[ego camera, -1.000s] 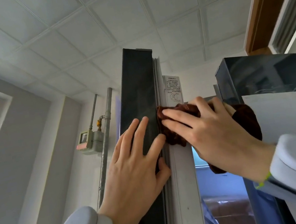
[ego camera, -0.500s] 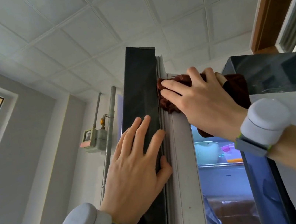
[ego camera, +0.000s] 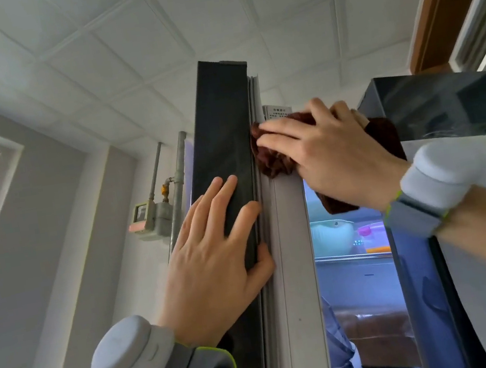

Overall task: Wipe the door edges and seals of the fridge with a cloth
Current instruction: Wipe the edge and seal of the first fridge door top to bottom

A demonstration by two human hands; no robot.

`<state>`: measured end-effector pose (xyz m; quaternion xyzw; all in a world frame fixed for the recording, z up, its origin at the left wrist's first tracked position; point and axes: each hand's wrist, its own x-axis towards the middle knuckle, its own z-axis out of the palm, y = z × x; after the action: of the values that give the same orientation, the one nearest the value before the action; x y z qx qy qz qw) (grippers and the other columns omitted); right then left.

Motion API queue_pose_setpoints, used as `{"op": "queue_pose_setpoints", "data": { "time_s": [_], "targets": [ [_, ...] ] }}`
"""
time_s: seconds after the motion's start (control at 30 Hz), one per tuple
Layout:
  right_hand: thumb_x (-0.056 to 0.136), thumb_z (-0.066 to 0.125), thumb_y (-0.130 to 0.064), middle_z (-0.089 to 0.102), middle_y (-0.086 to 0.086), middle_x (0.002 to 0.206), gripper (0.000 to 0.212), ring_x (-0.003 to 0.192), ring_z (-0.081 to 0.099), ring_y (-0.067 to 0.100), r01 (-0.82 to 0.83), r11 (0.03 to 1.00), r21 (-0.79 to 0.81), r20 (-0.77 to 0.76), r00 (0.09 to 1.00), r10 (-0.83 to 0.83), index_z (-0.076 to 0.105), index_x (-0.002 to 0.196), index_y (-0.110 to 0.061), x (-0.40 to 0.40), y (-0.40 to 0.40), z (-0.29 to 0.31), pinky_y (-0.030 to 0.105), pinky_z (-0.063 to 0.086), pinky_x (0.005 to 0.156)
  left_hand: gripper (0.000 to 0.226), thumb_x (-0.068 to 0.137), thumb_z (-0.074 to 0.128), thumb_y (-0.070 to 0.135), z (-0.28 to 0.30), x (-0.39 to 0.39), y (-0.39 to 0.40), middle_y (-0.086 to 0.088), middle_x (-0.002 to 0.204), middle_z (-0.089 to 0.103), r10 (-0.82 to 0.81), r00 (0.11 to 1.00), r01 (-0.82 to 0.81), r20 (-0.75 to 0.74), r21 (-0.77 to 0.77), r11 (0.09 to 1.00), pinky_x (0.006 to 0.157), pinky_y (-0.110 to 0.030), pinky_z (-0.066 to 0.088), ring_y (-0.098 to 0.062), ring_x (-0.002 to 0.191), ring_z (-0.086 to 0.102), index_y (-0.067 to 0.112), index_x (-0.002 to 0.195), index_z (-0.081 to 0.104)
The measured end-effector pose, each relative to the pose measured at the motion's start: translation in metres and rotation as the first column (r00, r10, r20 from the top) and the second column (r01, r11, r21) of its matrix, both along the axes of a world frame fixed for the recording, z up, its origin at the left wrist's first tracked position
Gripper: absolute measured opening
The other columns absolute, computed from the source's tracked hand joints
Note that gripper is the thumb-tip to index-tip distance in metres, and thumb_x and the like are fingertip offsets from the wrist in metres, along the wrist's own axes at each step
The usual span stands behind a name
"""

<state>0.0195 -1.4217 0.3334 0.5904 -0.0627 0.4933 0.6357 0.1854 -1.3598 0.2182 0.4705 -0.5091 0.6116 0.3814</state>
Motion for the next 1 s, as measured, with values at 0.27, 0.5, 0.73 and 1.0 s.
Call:
{"op": "queue_pose_setpoints", "data": {
  "time_s": [0.27, 0.5, 0.73, 1.0],
  "targets": [
    [0.072, 0.053, 0.001, 0.06, 0.003, 0.126, 0.044, 0.087, 0.054, 0.041, 0.024, 0.999, -0.043, 0.052, 0.998, -0.022, 0.064, 0.114, -0.01, 0.018, -0.003, -0.002, 0.044, 0.042, 0.067, 0.04, 0.087, 0.039, 0.04, -0.002, 0.012, 0.002, -0.014, 0.142, 0.042, 0.0, 1.0, 0.0, 0.021, 0.004, 1.0, 0.108, -0.047, 0.023, -0.033, 0.135, 0.034, 0.022, 0.12, 0.053],
    [0.079, 0.04, -0.008, 0.059, 0.007, 0.127, 0.043, 0.085, 0.054, 0.04, 0.05, 0.999, 0.009, -0.086, 0.995, -0.049, 0.063, 0.115, -0.006, 0.006, 0.003, -0.061, 0.046, 0.047, 0.067, 0.038, 0.087, 0.043, 0.033, -0.003, 0.015, 0.0, -0.017, 0.141, 0.043, -0.07, 0.995, 0.07, 0.066, -0.003, 0.998, 0.109, -0.048, 0.031, -0.034, 0.135, 0.033, 0.017, 0.116, 0.06],
    [0.069, 0.049, -0.006, 0.06, 0.003, 0.124, 0.049, 0.091, 0.042, 0.035, 0.139, 0.99, -0.037, -0.102, 0.985, -0.142, 0.062, 0.115, -0.011, 0.0, 0.007, -0.037, 0.041, 0.04, 0.067, 0.037, 0.086, 0.043, 0.032, -0.003, 0.01, -0.003, -0.018, 0.138, 0.046, -0.08, 0.994, 0.082, 0.076, -0.029, 0.996, 0.107, -0.051, 0.03, -0.036, 0.134, 0.035, 0.02, 0.113, 0.065],
    [0.066, 0.049, -0.008, 0.065, 0.002, 0.117, 0.044, 0.09, 0.041, 0.034, 0.17, 0.982, -0.08, 0.042, 0.985, -0.167, 0.068, 0.106, -0.011, 0.013, 0.011, 0.003, 0.04, 0.043, 0.067, 0.037, 0.09, 0.04, 0.034, -0.004, 0.013, -0.003, -0.016, 0.14, 0.045, -0.074, 0.995, 0.077, 0.072, -0.032, 0.997, 0.107, -0.049, 0.028, -0.033, 0.135, 0.033, 0.021, 0.116, 0.062]
  ]
}}
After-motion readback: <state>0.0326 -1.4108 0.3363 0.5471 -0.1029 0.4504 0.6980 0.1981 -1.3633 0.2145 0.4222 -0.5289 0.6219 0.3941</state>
